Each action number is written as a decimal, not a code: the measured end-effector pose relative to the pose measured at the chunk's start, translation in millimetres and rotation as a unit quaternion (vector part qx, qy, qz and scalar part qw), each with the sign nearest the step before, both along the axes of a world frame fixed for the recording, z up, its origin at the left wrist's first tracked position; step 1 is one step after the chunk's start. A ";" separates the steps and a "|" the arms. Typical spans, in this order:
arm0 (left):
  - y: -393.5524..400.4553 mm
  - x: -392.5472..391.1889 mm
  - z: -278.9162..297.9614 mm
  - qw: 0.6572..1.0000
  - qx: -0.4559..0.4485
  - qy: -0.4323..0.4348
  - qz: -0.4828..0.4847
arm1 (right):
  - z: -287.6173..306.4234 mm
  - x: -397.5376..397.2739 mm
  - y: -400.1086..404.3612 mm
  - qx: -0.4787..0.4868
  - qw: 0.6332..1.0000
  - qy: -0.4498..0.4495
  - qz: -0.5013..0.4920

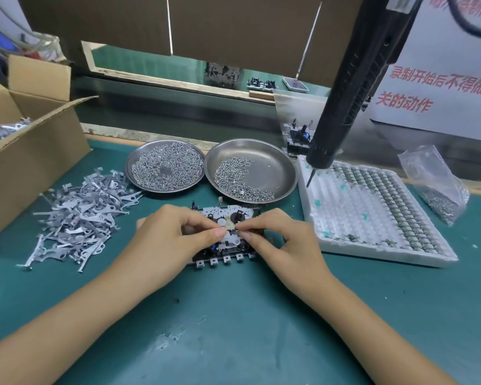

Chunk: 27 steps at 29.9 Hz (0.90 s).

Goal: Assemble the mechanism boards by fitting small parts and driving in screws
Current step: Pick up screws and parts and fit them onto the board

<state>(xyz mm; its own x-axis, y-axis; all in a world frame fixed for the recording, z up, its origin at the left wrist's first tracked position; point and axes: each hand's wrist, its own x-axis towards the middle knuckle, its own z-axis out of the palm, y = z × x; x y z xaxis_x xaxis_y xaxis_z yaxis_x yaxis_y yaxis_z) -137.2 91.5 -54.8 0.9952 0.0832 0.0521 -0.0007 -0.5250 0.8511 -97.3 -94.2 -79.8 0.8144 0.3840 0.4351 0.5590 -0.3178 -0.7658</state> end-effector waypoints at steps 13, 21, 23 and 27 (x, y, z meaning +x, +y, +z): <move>-3.9 -1.2 -3.4 0.998 0.047 -0.015 0.027 | -2.5 -0.3 0.2 -0.043 0.998 -0.042 0.020; -3.4 -2.4 0.1 0.997 0.072 -0.007 -0.010 | -5.9 2.1 -4.3 -0.084 0.988 -0.114 0.054; -3.8 -2.3 1.6 0.997 0.072 -0.008 -0.019 | -7.6 2.5 -4.3 -0.089 0.988 -0.111 0.054; -2.2 -2.1 0.7 0.997 0.072 -0.003 -0.031 | -8.5 0.8 -3.8 -0.069 0.991 -0.104 0.043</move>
